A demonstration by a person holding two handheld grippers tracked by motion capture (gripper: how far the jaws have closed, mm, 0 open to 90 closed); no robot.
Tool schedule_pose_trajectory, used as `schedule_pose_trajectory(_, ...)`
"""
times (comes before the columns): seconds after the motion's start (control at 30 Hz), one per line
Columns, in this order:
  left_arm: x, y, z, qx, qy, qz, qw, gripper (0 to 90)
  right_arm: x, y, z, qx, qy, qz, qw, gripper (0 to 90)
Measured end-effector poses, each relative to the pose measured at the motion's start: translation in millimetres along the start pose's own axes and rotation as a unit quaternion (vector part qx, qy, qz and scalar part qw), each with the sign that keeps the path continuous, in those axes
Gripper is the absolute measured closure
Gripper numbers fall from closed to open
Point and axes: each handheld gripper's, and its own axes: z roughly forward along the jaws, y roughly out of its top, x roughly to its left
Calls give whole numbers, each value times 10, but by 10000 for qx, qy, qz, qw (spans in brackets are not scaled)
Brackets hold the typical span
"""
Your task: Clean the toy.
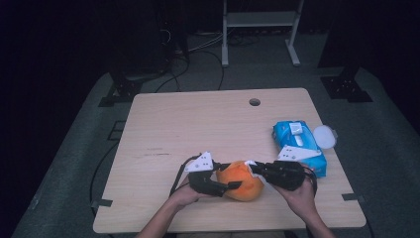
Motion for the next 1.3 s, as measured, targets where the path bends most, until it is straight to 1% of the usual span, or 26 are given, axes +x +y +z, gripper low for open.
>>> schedule_pose_trajectory(0.07, -47, 103, -56, 157, 86, 161, 9997, 361, -24, 10, 7, -139, 121, 173, 9997, 831)
schedule_pose_trajectory(0.1, -79, 111, -45, 386, 158, 304, 9987, 360, -32, 7, 26, -128, 134, 210, 9996, 831)
schedule_pose_trajectory(0.13, -91, 88, -9, 606, 244, 361, 9972, 355, -45, -14, 79, -38, 108, 229, 9997, 831)
schedule_pose_trajectory(0.17, -92, 57, 26, 747, 326, 348, 9961, 342, -63, -47, 137, 93, 83, 260, 9996, 830)
schedule_pose_trajectory(0.2, -82, 16, 52, 729, 335, 247, 9965, 330, -82, -77, 180, 189, 71, 284, 9994, 831)
schedule_pose_trajectory(0.23, -61, -1, 52, 664, 306, 147, 9972, 322, -114, -112, 210, 231, 122, 392, 9989, 832)
schedule_pose_trajectory(0.27, -49, 5, 46, 653, 318, 122, 9973, 317, -141, -117, 200, 196, 163, 492, 9985, 833)
schedule_pose_trajectory(0.33, -44, 13, 51, 635, 388, 52, 9972, 300, -132, -49, 99, 26, 73, 413, 9991, 833)
schedule_pose_trajectory(0.4, -54, 7, 84, 585, 415, 35, 9974, 291, -80, 47, -18, -249, 120, 319, 9991, 833)
schedule_pose_trajectory(0.47, -89, 18, 124, 556, 470, 67, 9973, 282, 19, 115, -59, -367, 189, 115, 9991, 832)
schedule_pose_trajectory(0.5, -105, 24, 140, 554, 474, 83, 9973, 276, 69, 123, -36, -351, 245, 40, 9991, 831)
schedule_pose_trajectory(0.6, -122, 38, 134, 613, 506, 225, 9966, 196, 146, 52, 128, 75, 170, -194, 9996, 831)
schedule_pose_trajectory(0.63, -101, 37, 110, 557, 496, 194, 9970, 181, 126, 21, 162, 144, 188, -180, 9996, 831)
schedule_pose_trajectory(0.7, -36, 30, 56, 430, 511, 39, 9978, 145, 97, 2, 151, 158, 183, -130, 9996, 831)
schedule_pose_trajectory(0.77, 22, 10, 34, 360, 491, -191, 9980, 123, 87, 0, 110, 165, 106, -148, 9997, 831)
schedule_pose_trajectory(0.83, 41, -32, 67, 434, 355, -362, 9978, 123, 52, -21, 93, 161, 109, -78, 9998, 831)
schedule_pose_trajectory(0.9, 22, -59, 94, 444, 239, -410, 9979, 134, 9, -28, 85, 159, 82, -30, 9998, 830)
schedule_pose_trajectory(0.97, -11, -49, 96, 566, 94, -271, 9980, 142, -38, -36, 68, 150, 30, 20, 9999, 830)
schedule_pose_trajectory(1.0, -26, -30, 76, 612, -27, -203, 9979, 146, -59, -40, 58, 140, -1, 53, 9999, 829)
schedule_pose_trajectory(1.07, -27, -21, 43, 568, -212, -192, 9980, 168, -98, -49, 32, 141, -97, 81, 9998, 828)
schedule_pose_trajectory(1.1, -20, -27, 34, 552, -180, -164, 9982, 168, -121, -54, 18, 141, -122, 120, 9998, 828)
schedule_pose_trajectory(1.13, -9, -40, 39, 599, -63, -185, 9980, 162, -146, -60, 8, 130, -126, 173, 9997, 828)
schedule_pose_trajectory(1.17, 8, -64, 61, 717, 38, -237, 9971, 123, -162, -65, 4, 119, -127, 224, 9996, 828)
schedule_pose_trajectory(1.2, 20, -100, 89, 819, 70, -312, 9961, 94, -168, -66, 3, 106, -124, 253, 9995, 827)
schedule_pose_trajectory(1.27, 18, -167, 151, 868, -12, -403, 9954, 58, -151, -62, 11, 116, -101, 241, 9996, 827)
schedule_pose_trajectory(1.3, -3, -187, 189, 877, 4, -349, 9955, 48, -136, -58, 18, 117, -73, 216, 9997, 827)
